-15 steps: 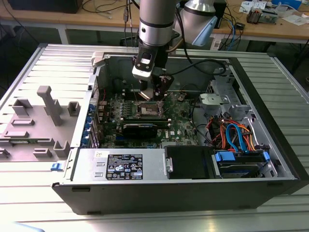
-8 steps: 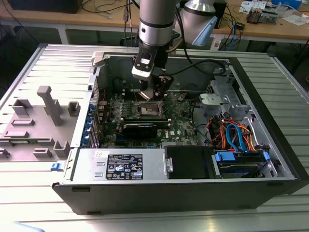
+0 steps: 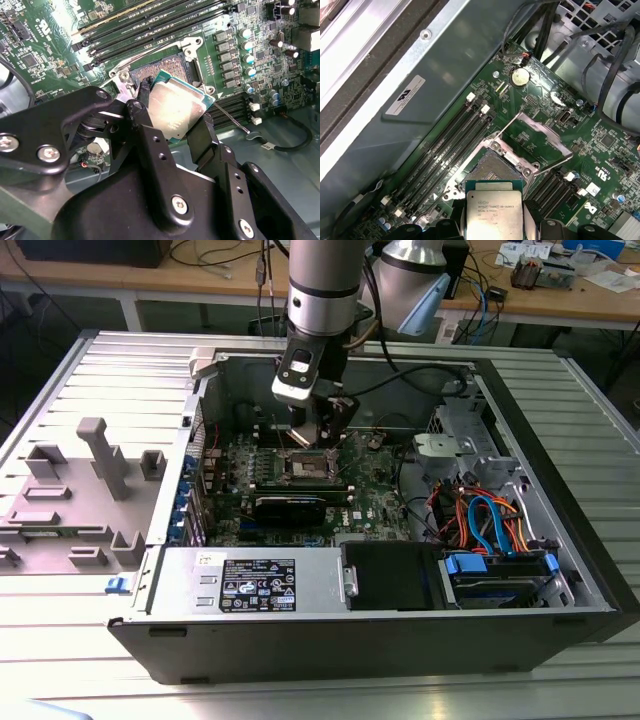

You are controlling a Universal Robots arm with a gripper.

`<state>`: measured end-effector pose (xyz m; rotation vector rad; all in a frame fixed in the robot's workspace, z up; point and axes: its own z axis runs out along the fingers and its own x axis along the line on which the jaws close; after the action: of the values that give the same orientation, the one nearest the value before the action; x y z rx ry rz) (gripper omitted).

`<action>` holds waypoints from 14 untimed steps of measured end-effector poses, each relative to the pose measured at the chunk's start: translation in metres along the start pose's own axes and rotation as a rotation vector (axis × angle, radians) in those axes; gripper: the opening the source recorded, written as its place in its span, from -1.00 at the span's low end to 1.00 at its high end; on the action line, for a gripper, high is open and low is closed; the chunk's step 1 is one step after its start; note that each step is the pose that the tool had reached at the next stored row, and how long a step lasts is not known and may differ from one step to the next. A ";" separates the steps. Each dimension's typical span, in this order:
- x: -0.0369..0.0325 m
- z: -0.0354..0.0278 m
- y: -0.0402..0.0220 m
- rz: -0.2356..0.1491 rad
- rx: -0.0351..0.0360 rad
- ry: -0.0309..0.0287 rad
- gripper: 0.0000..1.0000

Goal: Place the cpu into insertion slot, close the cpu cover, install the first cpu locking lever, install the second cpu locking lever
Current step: 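Place the cpu into insertion slot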

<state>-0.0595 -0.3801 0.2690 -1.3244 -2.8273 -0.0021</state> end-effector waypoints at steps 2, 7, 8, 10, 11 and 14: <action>0.0000 0.0001 0.0000 0.002 -0.0001 0.0000 0.09; 0.0000 0.0002 0.0000 0.011 -0.0002 0.0001 0.09; 0.0000 0.0003 0.0000 0.013 -0.0002 0.0001 0.09; 0.0000 0.0003 0.0000 0.015 -0.0003 0.0001 0.09; 0.0000 0.0004 0.0000 0.017 -0.0003 0.0001 0.09; 0.0000 0.0005 0.0000 0.024 -0.0005 0.0002 0.09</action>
<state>-0.0595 -0.3801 0.2685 -1.3585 -2.8111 -0.0025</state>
